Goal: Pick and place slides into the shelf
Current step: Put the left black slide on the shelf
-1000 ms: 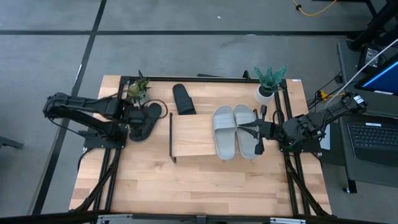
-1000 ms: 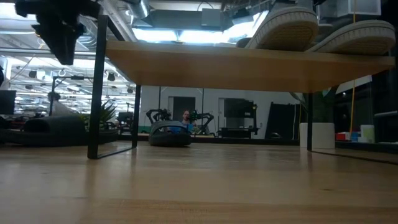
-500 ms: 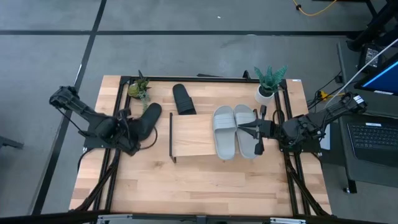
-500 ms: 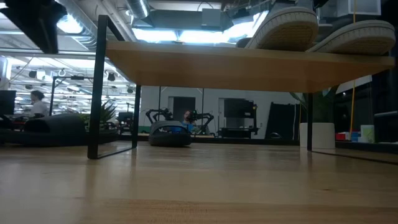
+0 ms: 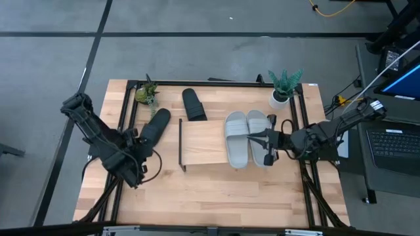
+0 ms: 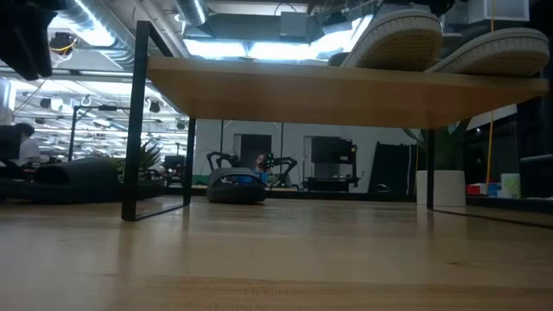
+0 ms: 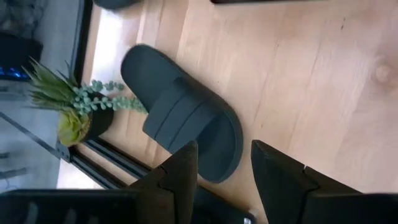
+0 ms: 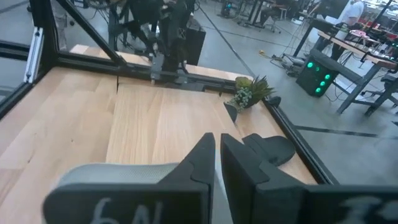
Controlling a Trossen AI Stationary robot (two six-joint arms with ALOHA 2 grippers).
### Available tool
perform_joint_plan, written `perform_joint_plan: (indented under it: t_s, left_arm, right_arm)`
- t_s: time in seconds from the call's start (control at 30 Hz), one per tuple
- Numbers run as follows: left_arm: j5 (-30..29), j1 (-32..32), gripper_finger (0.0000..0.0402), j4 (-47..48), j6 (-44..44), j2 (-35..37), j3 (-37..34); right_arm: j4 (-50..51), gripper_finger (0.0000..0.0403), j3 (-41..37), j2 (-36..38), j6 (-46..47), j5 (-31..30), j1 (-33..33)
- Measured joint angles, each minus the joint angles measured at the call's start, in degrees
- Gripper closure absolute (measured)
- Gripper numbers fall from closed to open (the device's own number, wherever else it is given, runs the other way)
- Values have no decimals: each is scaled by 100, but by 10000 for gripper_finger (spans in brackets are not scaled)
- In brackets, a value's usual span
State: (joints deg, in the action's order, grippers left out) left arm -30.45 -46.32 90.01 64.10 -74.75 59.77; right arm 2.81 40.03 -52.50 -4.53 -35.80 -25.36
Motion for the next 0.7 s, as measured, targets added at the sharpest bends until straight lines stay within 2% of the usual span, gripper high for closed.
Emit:
perform_joint_plan:
  t_s: [0.2,0.33,0.53,0.7]
  left_arm:
    - [-834,-287,261,3,326,-235,0]
    - [-1108,-446,261,1,336,-598,-2]
    - [-978,-496,261,-6,502,-1295,-56]
    - [-561,-555,261,-1,802,-1576,-507]
  right_arm:
    - [-69,373,-2,-194,-1,1,0]
    - [-83,373,-2,-326,-1,8,0]
    - [-160,373,-7,-442,-1,10,0]
    - [-210,377,-7,-455,-18,278,0]
